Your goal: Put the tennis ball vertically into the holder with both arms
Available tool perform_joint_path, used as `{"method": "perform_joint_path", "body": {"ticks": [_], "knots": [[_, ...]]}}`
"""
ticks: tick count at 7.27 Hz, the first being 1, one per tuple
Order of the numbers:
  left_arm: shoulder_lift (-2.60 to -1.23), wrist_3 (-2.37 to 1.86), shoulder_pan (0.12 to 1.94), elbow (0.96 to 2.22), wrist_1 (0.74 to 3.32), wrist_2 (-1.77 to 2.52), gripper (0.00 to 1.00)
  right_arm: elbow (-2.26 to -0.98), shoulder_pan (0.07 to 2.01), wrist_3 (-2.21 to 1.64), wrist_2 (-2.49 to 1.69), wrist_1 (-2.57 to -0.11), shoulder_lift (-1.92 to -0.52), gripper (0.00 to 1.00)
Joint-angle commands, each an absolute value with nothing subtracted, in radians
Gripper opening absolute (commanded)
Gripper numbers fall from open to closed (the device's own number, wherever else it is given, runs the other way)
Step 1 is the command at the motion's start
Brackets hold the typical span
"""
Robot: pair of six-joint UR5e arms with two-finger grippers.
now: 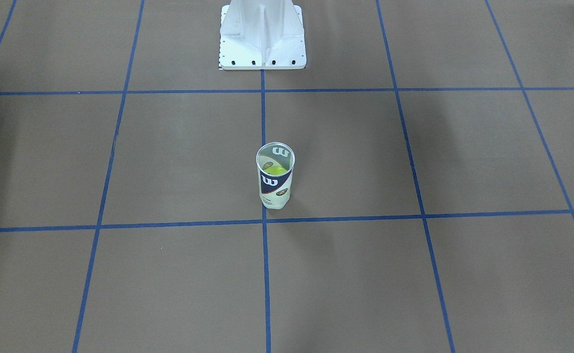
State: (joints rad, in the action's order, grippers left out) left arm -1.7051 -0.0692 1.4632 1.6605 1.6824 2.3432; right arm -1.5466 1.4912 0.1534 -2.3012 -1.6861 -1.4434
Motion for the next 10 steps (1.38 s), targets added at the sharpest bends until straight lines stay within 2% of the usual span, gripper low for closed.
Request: {"method": "perform_joint_path", "body": {"ticks": [1,2,3,4,7,10], "knots": [[-1.668,0.002,1.488,1.645,1.576,2.349,0.99,-1.598,1.496,0.124,-2.304,-1.686,-1.457,0.99],[-1.622,0.008,1.486,1.617,1.591,2.349,0.99,-1.612,1.496,0.124,-2.301,-1.686,-1.471,0.99],[-1.632,0.006,1.485,1.532,1.604,2.347,0.99,-1.600,1.496,0.121,-2.298,-1.687,-1.477,0.99],[-1.632,0.008,1.486,1.507,1.670,2.345,0.99,-1.606,1.496,0.063,-2.301,-1.687,-1.477,0.99],[-1.635,0.002,1.523,1.523,1.661,2.339,0.99,-1.611,1.496,0.006,-2.304,-1.686,-1.476,0.99],[-1.626,0.009,1.534,1.653,1.493,2.339,0.99,-1.612,1.496,0.005,-2.307,-1.686,-1.474,0.99]]}}
